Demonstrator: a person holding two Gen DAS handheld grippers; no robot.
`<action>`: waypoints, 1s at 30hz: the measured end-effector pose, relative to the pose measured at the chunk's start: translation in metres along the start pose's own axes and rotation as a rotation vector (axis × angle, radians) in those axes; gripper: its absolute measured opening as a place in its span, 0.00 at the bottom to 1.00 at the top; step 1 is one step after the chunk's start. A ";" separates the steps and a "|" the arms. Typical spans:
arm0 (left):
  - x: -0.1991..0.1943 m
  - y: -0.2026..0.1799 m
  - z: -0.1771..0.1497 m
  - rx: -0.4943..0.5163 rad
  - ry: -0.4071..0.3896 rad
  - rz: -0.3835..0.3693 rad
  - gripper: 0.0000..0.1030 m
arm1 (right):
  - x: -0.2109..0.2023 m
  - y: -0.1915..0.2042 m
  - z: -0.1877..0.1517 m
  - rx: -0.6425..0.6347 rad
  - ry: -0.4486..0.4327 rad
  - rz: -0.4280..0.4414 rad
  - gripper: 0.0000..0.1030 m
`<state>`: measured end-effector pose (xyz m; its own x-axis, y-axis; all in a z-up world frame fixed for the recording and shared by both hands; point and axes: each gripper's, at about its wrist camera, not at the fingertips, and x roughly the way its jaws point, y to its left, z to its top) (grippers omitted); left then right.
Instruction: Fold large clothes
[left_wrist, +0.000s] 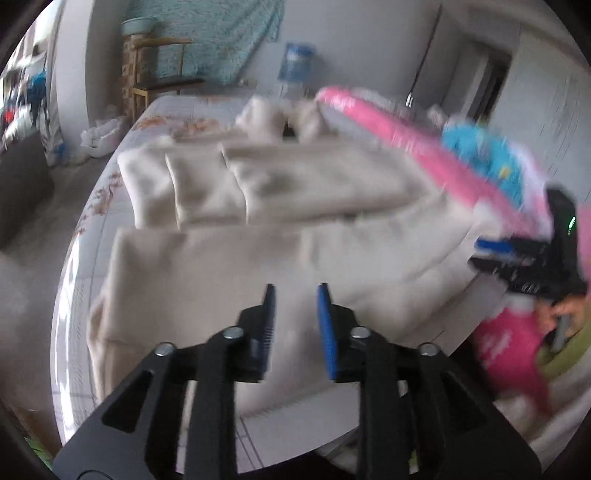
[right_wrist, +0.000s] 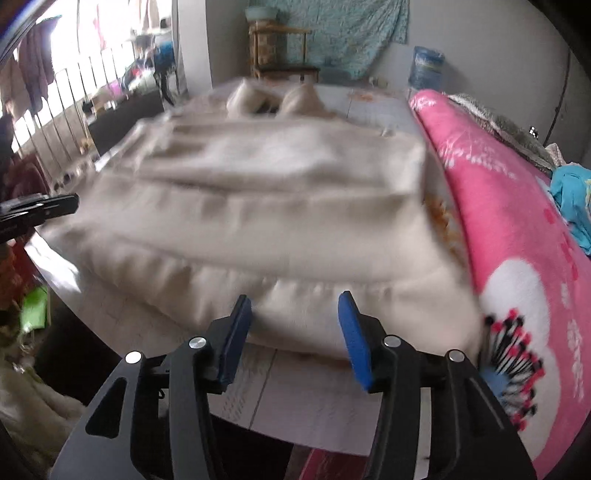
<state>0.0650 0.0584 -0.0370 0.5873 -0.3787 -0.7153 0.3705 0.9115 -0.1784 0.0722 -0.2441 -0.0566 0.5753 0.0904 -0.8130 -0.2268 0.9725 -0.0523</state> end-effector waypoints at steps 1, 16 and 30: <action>0.010 -0.001 -0.006 0.004 0.027 0.029 0.25 | -0.001 -0.005 -0.003 0.036 -0.028 0.011 0.52; 0.029 -0.052 -0.005 0.103 0.006 -0.011 0.39 | 0.007 0.083 0.018 -0.097 -0.071 0.152 0.54; 0.002 0.033 0.117 -0.105 0.049 -0.046 0.53 | -0.013 -0.022 0.149 0.170 -0.013 0.339 0.69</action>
<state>0.1628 0.0694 0.0354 0.5341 -0.4150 -0.7366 0.3174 0.9059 -0.2803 0.1873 -0.2349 0.0416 0.5003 0.4144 -0.7602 -0.2728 0.9087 0.3159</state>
